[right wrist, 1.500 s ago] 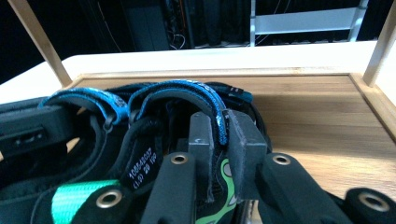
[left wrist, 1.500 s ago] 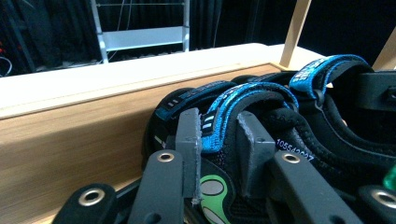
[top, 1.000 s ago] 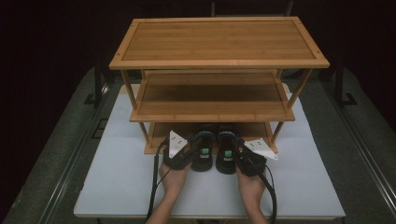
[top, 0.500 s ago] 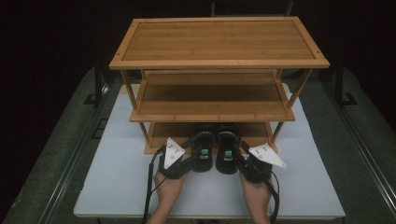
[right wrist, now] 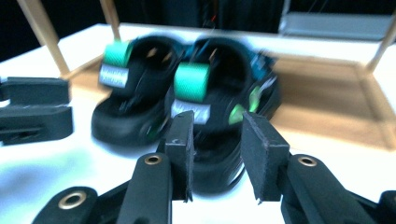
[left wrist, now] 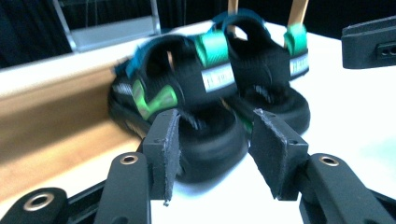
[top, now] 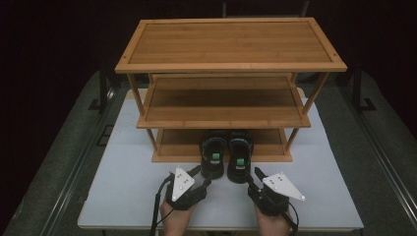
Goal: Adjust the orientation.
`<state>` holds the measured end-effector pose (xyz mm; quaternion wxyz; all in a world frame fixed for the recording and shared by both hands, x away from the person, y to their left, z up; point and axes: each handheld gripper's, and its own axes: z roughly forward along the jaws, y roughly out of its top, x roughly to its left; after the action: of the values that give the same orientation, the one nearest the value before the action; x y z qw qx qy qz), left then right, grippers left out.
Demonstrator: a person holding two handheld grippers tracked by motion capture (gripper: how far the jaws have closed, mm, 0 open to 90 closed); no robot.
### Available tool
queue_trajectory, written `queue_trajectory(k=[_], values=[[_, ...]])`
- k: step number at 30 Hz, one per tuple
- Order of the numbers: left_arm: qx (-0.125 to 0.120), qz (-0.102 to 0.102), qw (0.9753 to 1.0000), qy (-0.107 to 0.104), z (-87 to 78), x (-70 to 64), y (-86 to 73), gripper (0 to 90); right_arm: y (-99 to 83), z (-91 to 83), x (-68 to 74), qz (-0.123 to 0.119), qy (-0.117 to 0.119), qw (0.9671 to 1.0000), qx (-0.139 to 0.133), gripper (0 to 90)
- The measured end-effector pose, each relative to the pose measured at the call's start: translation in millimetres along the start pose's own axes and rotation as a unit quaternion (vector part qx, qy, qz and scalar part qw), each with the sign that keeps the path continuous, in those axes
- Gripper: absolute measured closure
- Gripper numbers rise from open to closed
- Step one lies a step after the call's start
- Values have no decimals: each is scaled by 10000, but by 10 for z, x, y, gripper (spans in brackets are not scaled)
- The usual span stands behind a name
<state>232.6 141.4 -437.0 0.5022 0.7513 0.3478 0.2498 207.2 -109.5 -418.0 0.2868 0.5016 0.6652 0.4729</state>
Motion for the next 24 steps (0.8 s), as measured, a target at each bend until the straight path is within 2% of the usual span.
queue_trajectory(k=[4, 8, 9, 12, 18, 24], values=[[191, 23, 9998, 86, 45, -55, -67, 620, -97, 79, 34, 4, 77, 9993, 371, 779], [364, -22, 9992, 157, 89, -59, -72, 647, -151, 129, 52, -131, -57, 9979, 634, 811], [360, -39, 9992, 192, 96, -56, -70, 650, -158, 137, 53, -170, -88, 9973, 706, 844], [390, -19, 9989, 263, 116, -53, -57, 664, -186, 137, 54, -175, -114, 9969, 759, 882], [444, 18, 9986, 294, 148, -60, -40, 678, -245, 195, 38, -103, 5, 9948, 1011, 893], [460, 43, 9982, 393, 179, -65, -43, 688, -261, 288, 33, -78, 76, 9938, 1107, 894]])
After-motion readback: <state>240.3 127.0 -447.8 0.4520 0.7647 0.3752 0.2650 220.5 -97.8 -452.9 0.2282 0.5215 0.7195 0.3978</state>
